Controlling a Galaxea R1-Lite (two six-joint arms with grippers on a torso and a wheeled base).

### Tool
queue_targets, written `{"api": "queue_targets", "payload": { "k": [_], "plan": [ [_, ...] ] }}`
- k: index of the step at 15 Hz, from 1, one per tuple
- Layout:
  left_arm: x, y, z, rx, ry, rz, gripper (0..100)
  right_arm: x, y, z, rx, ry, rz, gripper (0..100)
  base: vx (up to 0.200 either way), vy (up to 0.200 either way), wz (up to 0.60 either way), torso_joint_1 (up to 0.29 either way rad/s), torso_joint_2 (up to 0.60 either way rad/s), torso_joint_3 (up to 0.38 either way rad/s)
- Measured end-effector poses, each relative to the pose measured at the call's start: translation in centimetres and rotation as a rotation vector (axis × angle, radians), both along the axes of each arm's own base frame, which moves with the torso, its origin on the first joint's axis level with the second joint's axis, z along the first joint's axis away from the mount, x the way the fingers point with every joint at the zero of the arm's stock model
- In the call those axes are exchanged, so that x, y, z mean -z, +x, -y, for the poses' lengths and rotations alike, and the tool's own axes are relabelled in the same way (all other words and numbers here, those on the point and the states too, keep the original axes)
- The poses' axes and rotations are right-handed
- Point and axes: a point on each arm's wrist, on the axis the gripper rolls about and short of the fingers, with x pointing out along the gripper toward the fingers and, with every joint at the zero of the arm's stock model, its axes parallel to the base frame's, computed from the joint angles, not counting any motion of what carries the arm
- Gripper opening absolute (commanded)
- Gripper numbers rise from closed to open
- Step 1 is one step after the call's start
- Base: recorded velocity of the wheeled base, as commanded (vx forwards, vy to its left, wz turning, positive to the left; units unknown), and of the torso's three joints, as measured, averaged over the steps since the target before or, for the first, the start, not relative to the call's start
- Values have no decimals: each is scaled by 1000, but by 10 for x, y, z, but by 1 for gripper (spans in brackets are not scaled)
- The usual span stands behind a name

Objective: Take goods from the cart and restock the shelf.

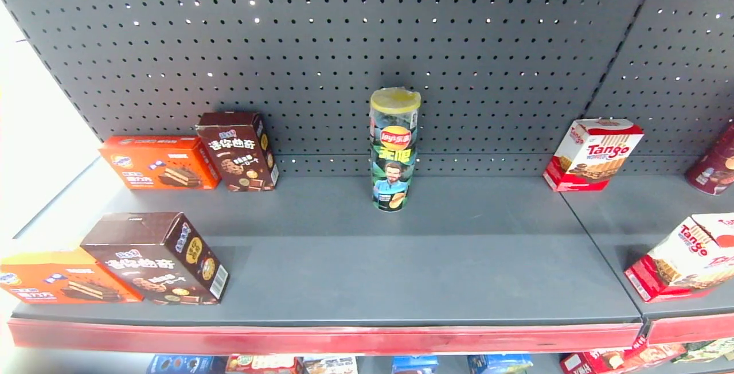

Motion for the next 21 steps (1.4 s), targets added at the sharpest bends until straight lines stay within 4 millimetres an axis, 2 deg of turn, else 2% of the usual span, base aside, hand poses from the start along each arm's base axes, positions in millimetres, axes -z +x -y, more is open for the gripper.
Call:
{"api": "queue_targets", "payload": {
  "k": [10, 21],
  "plan": [
    [0, 0, 0, -2, 0, 0, 100, 0, 0, 0, -1, 0, 0, 100, 0, 0, 600, 5, 3, 1],
    [0, 0, 0, 8, 15, 1, 100, 0, 0, 0, 0, 0, 1, 100, 0, 0, 0, 0, 0, 0]
  ]
}}
